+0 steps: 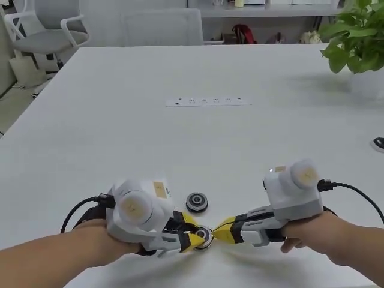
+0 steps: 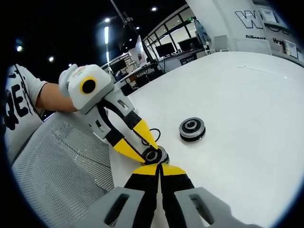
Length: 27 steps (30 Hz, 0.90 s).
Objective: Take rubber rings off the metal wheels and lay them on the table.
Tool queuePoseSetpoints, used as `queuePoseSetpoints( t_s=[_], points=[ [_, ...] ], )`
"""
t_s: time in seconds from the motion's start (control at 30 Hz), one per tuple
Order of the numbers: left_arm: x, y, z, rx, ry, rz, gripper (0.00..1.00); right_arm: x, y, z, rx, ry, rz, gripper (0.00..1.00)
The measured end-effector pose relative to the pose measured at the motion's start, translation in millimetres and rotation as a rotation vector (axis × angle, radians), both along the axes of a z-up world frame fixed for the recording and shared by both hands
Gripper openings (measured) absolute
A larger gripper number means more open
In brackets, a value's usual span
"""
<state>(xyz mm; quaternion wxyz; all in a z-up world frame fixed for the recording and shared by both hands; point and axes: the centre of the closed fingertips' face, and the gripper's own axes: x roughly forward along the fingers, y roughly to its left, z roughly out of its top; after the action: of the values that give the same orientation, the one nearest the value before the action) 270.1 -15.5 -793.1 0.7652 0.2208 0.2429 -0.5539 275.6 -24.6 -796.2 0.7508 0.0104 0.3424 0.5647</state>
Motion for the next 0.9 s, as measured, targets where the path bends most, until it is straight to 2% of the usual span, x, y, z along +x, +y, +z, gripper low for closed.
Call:
queuePoseSetpoints(
  t_s=[0.9],
  points=[
    [0.7,0.0,-0.6,0.015,-0.006,-0.002,0.12,-3.1,4.3,5.0,0.025,0.027,0.0,0.0]
  ],
)
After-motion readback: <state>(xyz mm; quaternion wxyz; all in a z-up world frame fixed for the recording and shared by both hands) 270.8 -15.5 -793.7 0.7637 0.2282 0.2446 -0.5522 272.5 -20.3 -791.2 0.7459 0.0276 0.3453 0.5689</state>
